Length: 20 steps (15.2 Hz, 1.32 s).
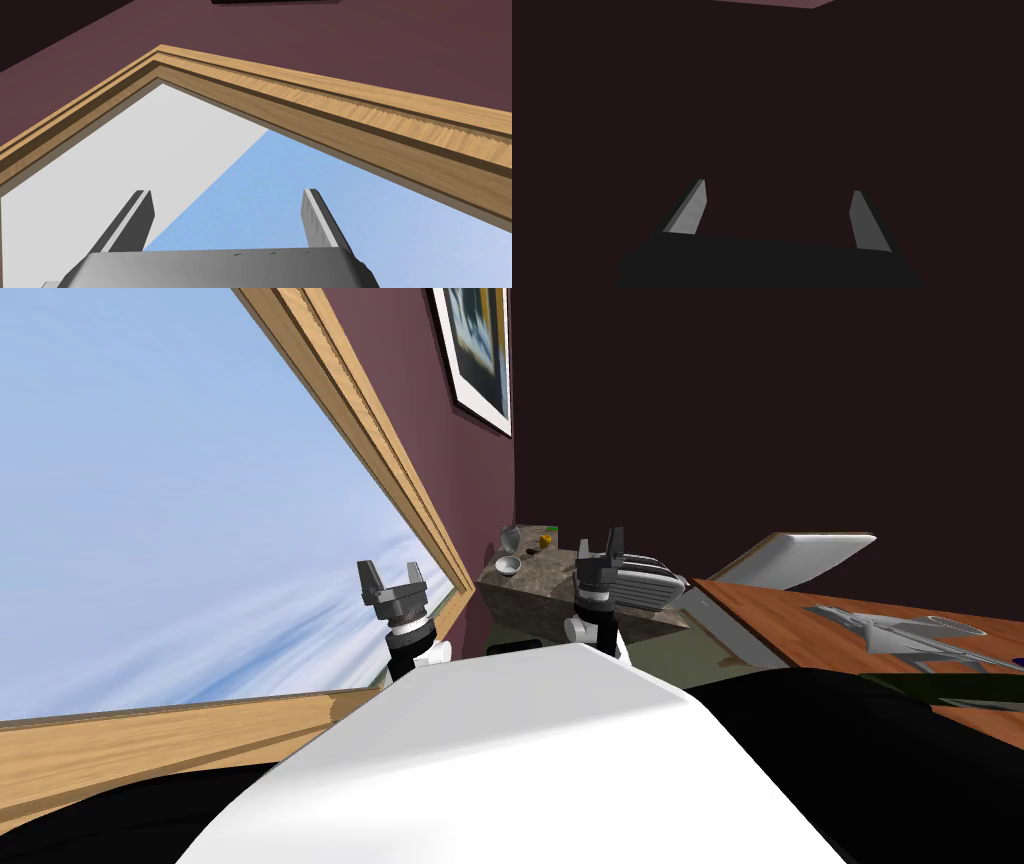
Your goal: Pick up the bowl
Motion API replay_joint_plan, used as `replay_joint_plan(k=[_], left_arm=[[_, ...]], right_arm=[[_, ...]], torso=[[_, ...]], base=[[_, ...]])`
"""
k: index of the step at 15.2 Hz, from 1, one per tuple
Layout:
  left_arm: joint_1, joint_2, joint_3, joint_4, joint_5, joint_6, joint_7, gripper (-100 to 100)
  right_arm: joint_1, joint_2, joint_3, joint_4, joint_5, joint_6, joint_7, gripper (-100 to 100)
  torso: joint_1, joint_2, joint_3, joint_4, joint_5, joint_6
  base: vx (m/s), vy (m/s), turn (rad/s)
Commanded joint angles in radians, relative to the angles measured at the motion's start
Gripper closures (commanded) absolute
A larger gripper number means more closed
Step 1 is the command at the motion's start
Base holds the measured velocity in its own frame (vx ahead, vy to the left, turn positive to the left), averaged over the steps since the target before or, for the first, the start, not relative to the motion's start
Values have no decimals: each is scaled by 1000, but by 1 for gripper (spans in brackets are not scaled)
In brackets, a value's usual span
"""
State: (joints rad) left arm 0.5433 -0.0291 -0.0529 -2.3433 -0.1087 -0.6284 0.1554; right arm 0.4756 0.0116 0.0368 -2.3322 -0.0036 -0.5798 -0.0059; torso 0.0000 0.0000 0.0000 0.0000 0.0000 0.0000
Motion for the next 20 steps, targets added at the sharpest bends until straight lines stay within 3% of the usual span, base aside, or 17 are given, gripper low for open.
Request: replay_joint_plan(k=[1, 7, 10, 12, 13, 15, 16, 18, 19, 20], left_arm=[[0, 0, 0, 0, 0, 0, 0, 0], [0, 0, 0, 0, 0, 0, 0, 0], [0, 0, 0, 0, 0, 0, 0, 0], [0, 0, 0, 0, 0, 0, 0, 0], [0, 0, 0, 0, 0, 0, 0, 0], [0, 0, 0, 0, 0, 0, 0, 0], [0, 0, 0, 0, 0, 0, 0, 0], [0, 0, 0, 0, 0, 0, 0, 0], [0, 0, 0, 0, 0, 0, 0, 0], [0, 0, 0, 0, 0, 0, 0, 0]], right_arm=[[-13, -36, -5, 10, -26, -13, -9, -100], [-66, -115, -24, 49, -128, -62, -45, -100], [-117, -162, -43, 89, -202, -110, -80, -100], [-117, -162, -43, 89, -231, -110, -80, -100], [-147, -184, -54, 113, -264, -137, -100, -100], [-147, -184, -54, 113, -291, -137, -100, -100], [-180, -204, -66, 140, -323, -165, -121, -100], [-180, -204, -66, 140, -356, -165, -121, -100], [-214, -223, -79, 169, -386, -195, -144, -100], [-214, -223, -79, 169, -406, -195, -144, -100]], torso=[[0, 0, 0, 0, 0, 0], [-3, 0, 0, 0, -1, 0], [-4, 0, 0, 0, -1, 0], [-4, 0, 0, 0, -1, 0], [-3, 0, 0, 0, -1, 0], [-3, -1, 0, 0, -1, 0], [-3, 0, 0, 0, -1, 0], [-3, 0, 0, 0, -1, 0], [-3, 0, 0, 0, -1, 0], [-3, 0, 0, 0, -1, 0]], base=[[0, -8, 10], [0, -34, 25], [-2, -42, 40], [0, -42, 28], [0, -35, 34], [1, -30, 31], [-5, -31, 46], [-4, -32, 37], [-6, -28, 52], [-5, -34, 59]])
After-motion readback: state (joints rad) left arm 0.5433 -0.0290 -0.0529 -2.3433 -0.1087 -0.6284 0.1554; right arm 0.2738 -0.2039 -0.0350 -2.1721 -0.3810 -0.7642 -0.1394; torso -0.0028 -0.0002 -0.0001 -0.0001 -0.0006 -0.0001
